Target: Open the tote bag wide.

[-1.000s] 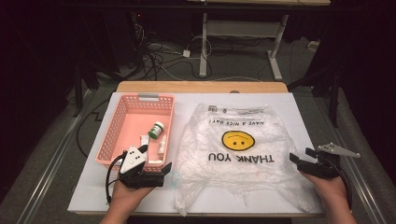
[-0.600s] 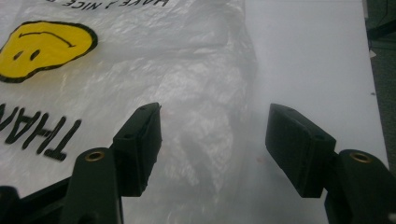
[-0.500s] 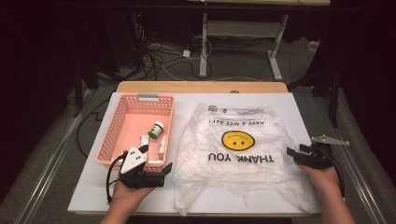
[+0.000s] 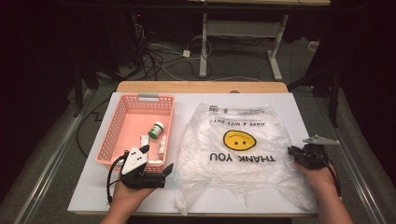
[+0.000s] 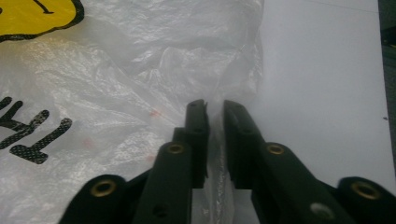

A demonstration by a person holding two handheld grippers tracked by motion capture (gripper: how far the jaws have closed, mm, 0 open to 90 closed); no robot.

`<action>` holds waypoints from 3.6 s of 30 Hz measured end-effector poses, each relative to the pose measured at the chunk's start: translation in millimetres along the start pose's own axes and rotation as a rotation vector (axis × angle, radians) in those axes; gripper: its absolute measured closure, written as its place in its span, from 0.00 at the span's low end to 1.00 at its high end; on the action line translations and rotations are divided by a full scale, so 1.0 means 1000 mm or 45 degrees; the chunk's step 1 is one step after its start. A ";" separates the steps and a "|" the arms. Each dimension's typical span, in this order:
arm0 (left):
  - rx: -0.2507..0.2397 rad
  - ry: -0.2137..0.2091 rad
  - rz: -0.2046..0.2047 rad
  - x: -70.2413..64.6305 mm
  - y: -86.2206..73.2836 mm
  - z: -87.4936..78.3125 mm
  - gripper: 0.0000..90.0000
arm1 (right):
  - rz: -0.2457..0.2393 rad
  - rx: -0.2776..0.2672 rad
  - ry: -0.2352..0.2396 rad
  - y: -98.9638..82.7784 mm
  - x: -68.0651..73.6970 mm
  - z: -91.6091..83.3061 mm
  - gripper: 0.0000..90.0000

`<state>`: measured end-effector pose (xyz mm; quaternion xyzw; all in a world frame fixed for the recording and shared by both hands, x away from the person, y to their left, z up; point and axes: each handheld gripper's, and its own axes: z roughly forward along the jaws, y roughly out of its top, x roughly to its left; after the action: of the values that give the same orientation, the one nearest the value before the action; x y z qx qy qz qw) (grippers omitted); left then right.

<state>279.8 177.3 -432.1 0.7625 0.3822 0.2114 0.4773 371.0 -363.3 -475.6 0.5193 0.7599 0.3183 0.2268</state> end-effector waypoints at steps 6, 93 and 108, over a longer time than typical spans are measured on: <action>0.003 -0.005 0.002 0.000 0.000 0.000 0.00 | 0.018 -0.019 0.009 -0.001 -0.002 -0.002 1.00; 0.031 -0.035 -0.036 0.005 -0.004 -0.010 0.00 | -0.286 -0.026 0.303 -0.062 0.123 -0.086 1.00; 0.041 -0.050 -0.049 0.007 -0.005 -0.011 0.00 | -0.187 -0.209 0.285 -0.053 0.099 -0.114 0.68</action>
<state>274.9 190.0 -431.8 0.7666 0.3906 0.1809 0.4765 224.5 -312.6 -435.9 0.4034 0.7878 0.4178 0.2050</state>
